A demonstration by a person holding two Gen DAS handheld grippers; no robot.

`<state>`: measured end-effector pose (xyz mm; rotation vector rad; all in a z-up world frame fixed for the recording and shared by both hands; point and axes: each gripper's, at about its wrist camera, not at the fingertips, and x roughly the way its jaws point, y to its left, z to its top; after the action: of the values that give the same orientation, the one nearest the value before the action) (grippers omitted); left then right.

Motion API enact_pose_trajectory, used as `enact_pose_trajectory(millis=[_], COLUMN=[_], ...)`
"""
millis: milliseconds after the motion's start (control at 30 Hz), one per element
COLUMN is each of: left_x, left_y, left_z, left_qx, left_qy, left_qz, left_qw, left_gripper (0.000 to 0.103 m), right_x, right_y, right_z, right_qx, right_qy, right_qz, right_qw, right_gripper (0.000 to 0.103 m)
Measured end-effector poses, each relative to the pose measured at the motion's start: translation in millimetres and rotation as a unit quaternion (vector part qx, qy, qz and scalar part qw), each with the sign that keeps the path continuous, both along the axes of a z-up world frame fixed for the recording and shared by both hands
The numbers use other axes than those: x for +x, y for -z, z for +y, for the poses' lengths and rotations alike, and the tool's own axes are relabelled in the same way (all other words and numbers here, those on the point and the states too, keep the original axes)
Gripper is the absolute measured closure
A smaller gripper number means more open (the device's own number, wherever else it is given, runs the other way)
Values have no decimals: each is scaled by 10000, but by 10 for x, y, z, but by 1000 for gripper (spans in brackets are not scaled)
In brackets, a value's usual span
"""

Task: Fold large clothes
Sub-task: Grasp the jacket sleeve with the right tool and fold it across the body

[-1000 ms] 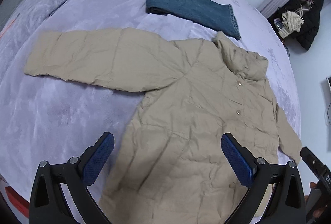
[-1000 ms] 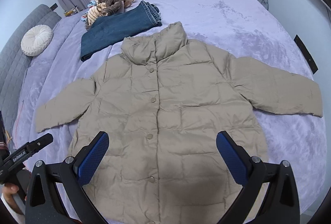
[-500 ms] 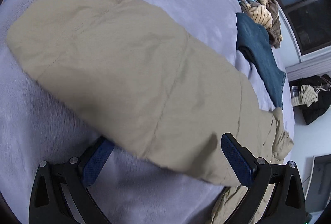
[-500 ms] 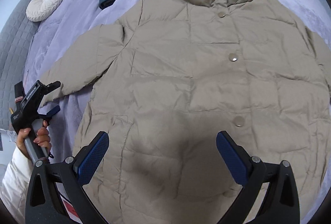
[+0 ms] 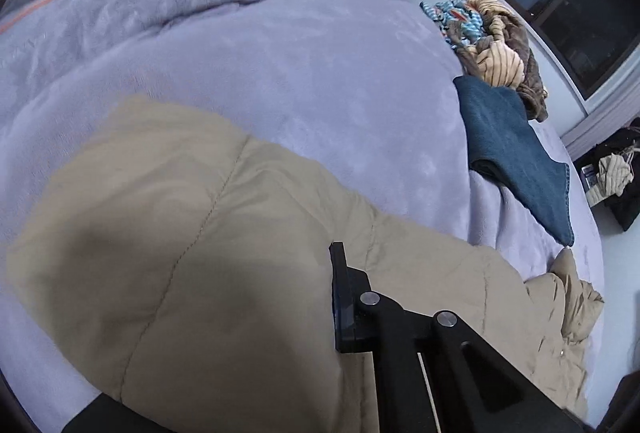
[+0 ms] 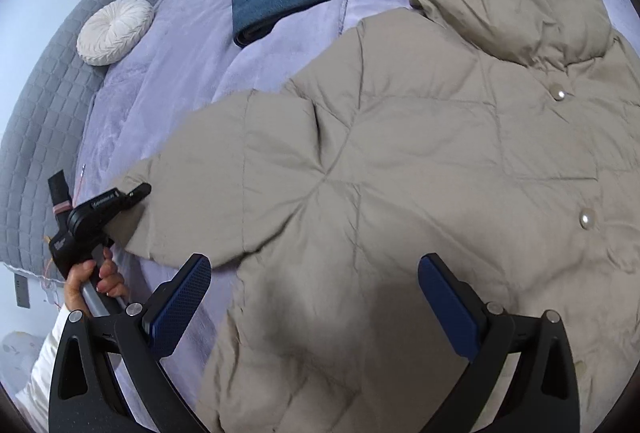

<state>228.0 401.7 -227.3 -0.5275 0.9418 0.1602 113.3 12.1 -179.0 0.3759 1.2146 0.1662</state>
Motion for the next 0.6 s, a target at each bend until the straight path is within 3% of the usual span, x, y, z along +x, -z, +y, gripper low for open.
enact_pose_trajectory(millis=[33, 67, 133, 333, 500, 600], left_x=[-25, -64, -137, -390, -423, -395], left_y=[-118, -225, -455, -1116, -1585, -1792], left_z=[-17, -33, -83, -571, -1428, -2063], left_qx=[107, 172, 366, 981, 990, 811], left_qy=[69, 127, 275, 955, 1788, 2297], left_qz=[-126, -237, -476, -1203, -1719, -1916], left_qw=[9998, 9995, 9978, 9833, 9637, 9508], left_gripper=[94, 94, 94, 94, 94, 94], right_x=[57, 105, 195, 386, 410, 413], right_y=[19, 50, 163, 513, 822, 775], right_z=[19, 41, 64, 239, 388, 313], right_qx=[68, 197, 468, 1139, 1024, 1287], right_qy=[64, 105, 216, 126, -216, -341], right_qz=[-46, -54, 110, 228, 611, 770], right_qw=[9999, 9997, 9986, 9931, 9926, 9881], right_gripper=[29, 67, 87, 92, 93, 93])
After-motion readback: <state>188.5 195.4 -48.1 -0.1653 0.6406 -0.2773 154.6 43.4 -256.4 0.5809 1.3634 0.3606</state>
